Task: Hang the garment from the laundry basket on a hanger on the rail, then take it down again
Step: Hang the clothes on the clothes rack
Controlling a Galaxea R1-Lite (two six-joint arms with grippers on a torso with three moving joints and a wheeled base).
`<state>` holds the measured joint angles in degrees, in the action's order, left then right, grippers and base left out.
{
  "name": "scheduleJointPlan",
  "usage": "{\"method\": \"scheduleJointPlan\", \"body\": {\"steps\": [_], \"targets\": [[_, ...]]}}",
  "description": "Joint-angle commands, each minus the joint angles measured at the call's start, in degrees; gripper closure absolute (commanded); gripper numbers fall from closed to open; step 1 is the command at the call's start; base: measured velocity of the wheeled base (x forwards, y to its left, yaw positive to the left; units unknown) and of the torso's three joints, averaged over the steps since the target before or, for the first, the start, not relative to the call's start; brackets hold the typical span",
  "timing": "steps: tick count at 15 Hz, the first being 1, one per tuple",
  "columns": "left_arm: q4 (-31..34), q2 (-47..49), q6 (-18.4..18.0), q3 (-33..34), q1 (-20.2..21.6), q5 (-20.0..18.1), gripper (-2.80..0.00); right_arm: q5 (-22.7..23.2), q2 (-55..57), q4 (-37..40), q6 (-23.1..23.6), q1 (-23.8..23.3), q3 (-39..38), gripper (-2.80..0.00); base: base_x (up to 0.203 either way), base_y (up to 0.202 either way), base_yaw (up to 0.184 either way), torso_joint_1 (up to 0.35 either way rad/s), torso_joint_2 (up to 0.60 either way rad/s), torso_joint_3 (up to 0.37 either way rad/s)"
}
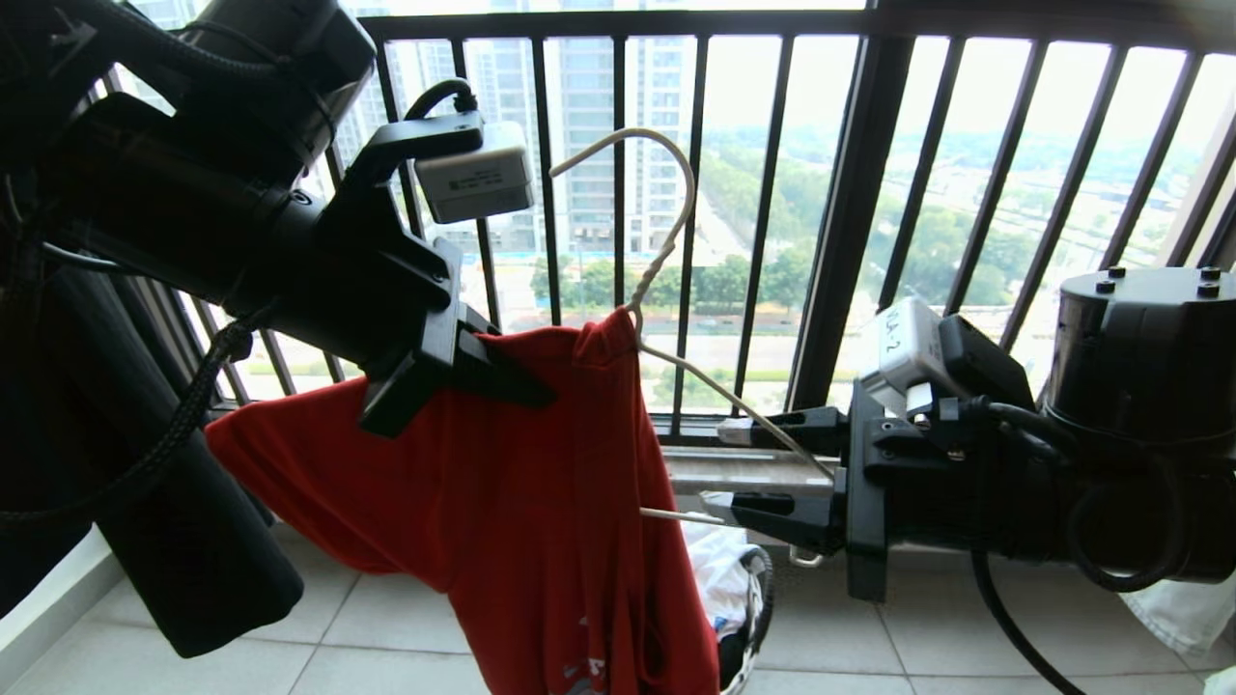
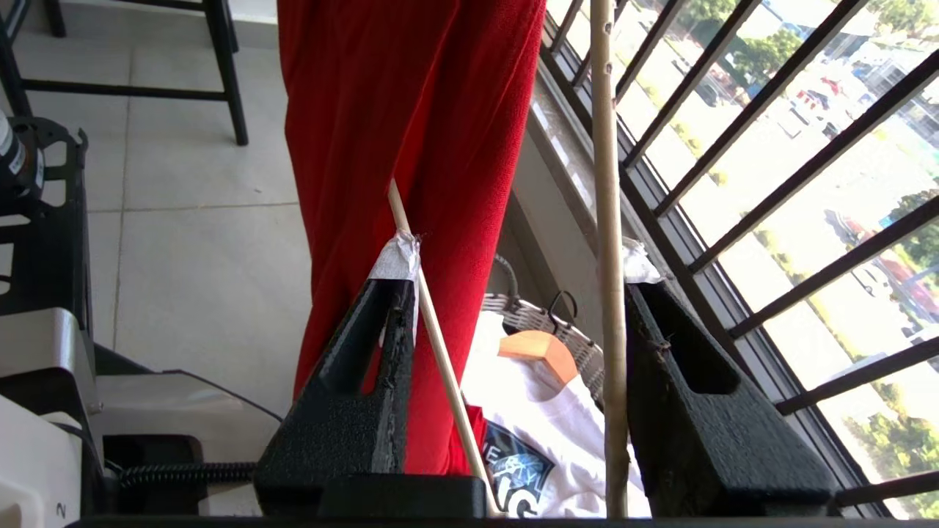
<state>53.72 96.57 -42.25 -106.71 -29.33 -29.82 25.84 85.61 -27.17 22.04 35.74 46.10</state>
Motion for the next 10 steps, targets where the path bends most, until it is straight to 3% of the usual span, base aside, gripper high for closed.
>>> {"method": "scheduleJointPlan", "body": {"steps": [1,4,7,10], "targets": [[0.34,-0.25,-0.2,-0.08,-0.2,-0.15,0.0,0.08,-0.1,0.01,0.08,-1.44,0.77,-2.8,0.0,0.0,0.0,0.0,0.0,0.0],[0.35,-0.07,2.31,0.08,-0.82,-0.15,0.0,0.15,-1.24,0.24,-0.91,-5.51,1.59,-2.8,0.0,0.0,0.0,0.0,0.0,0.0],[0.25,0.06,3.88,-2.0,-0.97,0.1,0.0,-0.05,-5.48,0.71,-7.96,-8.76,2.41,-2.8,0.0,0.0,0.0,0.0,0.0,0.0],[0.11,1.07,8.91,-4.33,-0.82,0.44,0.0,-0.05,-11.44,6.98,-15.97,-12.52,4.29,-2.8,0.0,0.0,0.0,0.0,0.0,0.0]]}}
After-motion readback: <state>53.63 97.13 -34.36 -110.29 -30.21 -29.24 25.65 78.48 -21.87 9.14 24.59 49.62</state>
